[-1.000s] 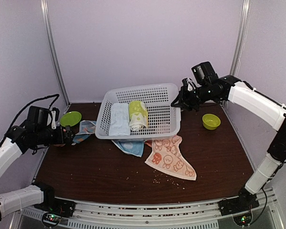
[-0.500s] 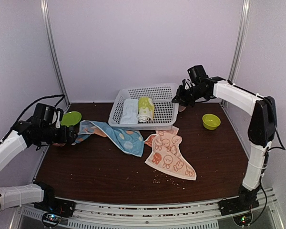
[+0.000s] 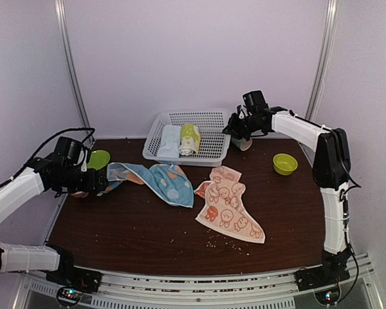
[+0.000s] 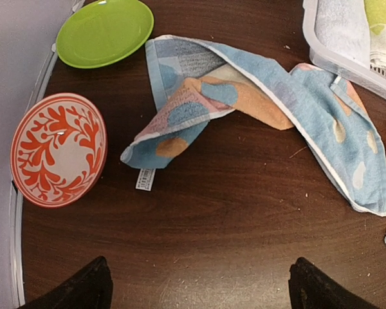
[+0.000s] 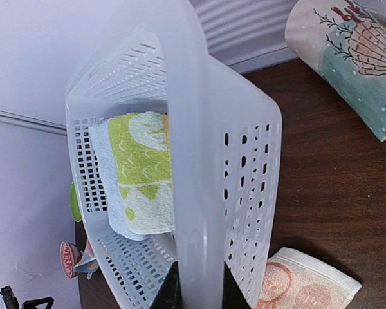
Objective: Roll the towels
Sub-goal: Place the bin at the center of the board.
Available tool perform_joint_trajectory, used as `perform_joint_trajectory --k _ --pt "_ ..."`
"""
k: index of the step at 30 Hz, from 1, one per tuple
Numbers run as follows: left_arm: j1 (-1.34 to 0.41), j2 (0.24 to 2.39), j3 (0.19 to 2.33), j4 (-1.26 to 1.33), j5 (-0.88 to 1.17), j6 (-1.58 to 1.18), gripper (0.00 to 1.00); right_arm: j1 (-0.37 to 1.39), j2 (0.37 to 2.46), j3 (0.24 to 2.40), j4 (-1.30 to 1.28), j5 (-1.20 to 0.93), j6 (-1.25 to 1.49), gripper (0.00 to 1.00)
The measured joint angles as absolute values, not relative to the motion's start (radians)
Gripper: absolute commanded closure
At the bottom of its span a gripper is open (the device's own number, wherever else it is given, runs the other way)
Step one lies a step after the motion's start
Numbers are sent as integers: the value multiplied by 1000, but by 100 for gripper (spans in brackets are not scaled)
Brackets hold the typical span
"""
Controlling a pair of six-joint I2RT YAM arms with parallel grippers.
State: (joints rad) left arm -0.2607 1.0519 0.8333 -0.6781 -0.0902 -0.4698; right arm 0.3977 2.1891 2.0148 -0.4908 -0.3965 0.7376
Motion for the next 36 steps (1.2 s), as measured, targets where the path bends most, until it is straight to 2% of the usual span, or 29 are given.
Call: perform_joint_trajectory --k 8,13,19,26,32,36 --pt "-261 1114 853 -658 -88 -462 2 394 2377 2230 -500 -430 757 100" --pt "-261 1133 859 -652 -85 -461 2 382 2439 2257 -503 -464 789 99" --pt "-261 1163 862 -652 -79 -461 2 366 2449 2257 -505 -495 816 61" --pt "-261 1169 862 -652 -67 -461 2 348 2449 2274 -507 -500 814 24" --pt "-261 1128 862 -651 -48 -455 2 342 2372 2196 -534 -469 772 4" --pt "-261 1069 861 -638 -20 -453 2 351 2149 2003 -562 -413 724 4"
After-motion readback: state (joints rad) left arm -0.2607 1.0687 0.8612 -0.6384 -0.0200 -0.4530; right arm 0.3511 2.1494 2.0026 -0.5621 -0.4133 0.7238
